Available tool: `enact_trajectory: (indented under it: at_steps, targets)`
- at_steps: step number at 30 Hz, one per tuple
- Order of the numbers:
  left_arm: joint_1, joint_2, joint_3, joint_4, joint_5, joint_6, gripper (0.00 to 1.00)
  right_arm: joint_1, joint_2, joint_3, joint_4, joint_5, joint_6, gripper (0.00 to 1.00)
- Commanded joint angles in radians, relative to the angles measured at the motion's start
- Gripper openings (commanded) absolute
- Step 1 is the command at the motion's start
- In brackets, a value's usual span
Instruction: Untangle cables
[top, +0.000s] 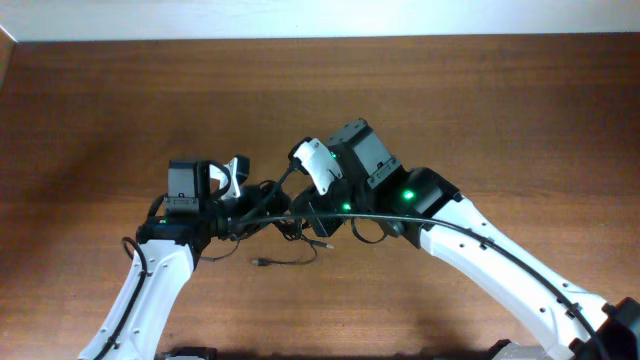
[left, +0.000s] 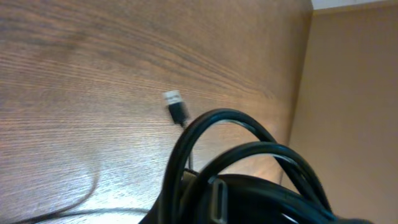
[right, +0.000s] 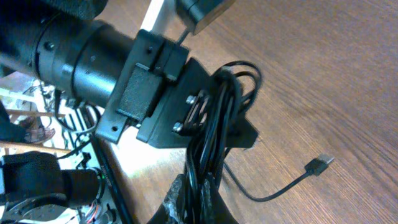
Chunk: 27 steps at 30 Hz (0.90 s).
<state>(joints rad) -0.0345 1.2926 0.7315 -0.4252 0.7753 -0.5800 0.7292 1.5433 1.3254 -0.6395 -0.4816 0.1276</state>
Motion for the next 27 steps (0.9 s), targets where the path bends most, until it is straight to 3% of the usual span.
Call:
enact_trajectory:
  at_steps: [1,4,7,9,12,16,18,21,24,27]
  targets:
    - [0.027,0.029,0.002,0.080,-0.130,-0.024,0.00,0.003,-0.097,0.002,-0.012,-0.362,-0.164,0.04]
    - [0.027,0.029,0.002,0.160,-0.129,-0.106,0.00,0.003,-0.095,0.002,-0.018,-0.629,-0.319,0.04]
    - [0.027,0.029,0.002,0.164,-0.126,-0.105,0.00,0.003,-0.095,0.002,-0.024,-0.660,-0.393,0.04]
    - [0.027,0.029,0.002,0.180,-0.011,-0.077,0.00,0.003,-0.076,0.002,-0.057,-0.534,-0.464,0.04]
    - [0.027,0.029,0.002,0.258,0.274,0.088,0.00,0.003,-0.047,0.002,-0.090,-0.277,-0.460,0.04]
    - [0.027,0.029,0.002,0.255,0.362,0.172,0.00,-0.015,-0.039,0.002,-0.106,0.273,-0.172,0.04]
    - [0.027,0.029,0.002,0.260,0.438,0.176,0.00,-0.038,-0.024,0.002,-0.105,0.422,-0.048,0.04]
    - [0.027,0.029,0.002,0.260,0.625,0.262,0.00,-0.085,0.020,0.002,-0.091,0.494,0.079,0.04]
    - [0.027,0.029,0.002,0.260,0.713,0.344,0.00,-0.104,0.047,0.002,-0.076,0.486,0.102,0.04]
    - [0.027,0.029,0.002,0.313,0.799,0.341,0.00,-0.114,0.066,0.002,-0.071,0.494,0.103,0.04]
